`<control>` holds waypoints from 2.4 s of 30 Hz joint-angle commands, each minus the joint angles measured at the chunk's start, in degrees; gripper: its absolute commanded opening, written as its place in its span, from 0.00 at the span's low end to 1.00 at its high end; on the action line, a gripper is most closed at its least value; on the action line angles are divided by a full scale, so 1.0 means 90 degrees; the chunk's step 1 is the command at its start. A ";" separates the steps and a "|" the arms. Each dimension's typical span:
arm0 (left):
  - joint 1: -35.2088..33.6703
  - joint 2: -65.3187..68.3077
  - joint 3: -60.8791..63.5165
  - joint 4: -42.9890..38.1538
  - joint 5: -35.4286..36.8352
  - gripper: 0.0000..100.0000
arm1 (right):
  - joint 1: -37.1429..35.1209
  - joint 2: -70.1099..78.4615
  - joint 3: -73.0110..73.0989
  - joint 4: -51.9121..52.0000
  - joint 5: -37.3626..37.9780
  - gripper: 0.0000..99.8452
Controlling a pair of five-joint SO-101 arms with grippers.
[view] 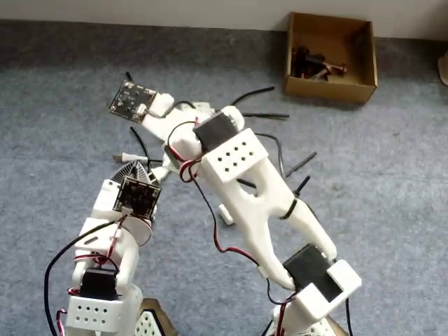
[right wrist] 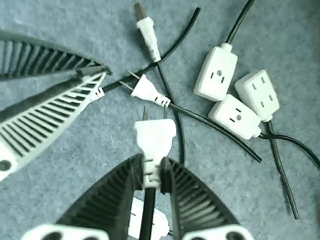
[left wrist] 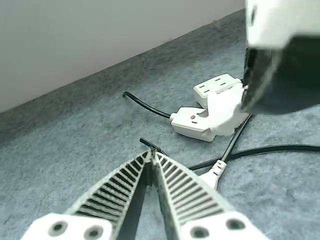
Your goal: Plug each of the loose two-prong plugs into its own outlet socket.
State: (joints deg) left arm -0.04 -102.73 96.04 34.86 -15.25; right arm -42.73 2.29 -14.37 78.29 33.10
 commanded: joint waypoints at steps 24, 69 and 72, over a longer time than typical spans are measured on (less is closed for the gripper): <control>0.0093 -0.0073 0.0122 -0.0938 0.0068 0.01 | 0.0005 -0.2652 0.2711 -0.1177 -0.0303 0.01; 0.0542 -0.0005 0.0122 -0.0762 0.0068 0.01 | -0.0679 -0.2691 0.1812 -0.0601 -0.0821 0.01; 0.0542 -0.0005 0.0122 -0.0752 0.0068 0.01 | -0.0679 -0.2691 0.1841 -0.0601 -0.0840 0.01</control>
State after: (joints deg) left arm 3.74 -102.73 96.04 27.38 -15.25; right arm -48.35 -18.99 5.76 72.84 26.15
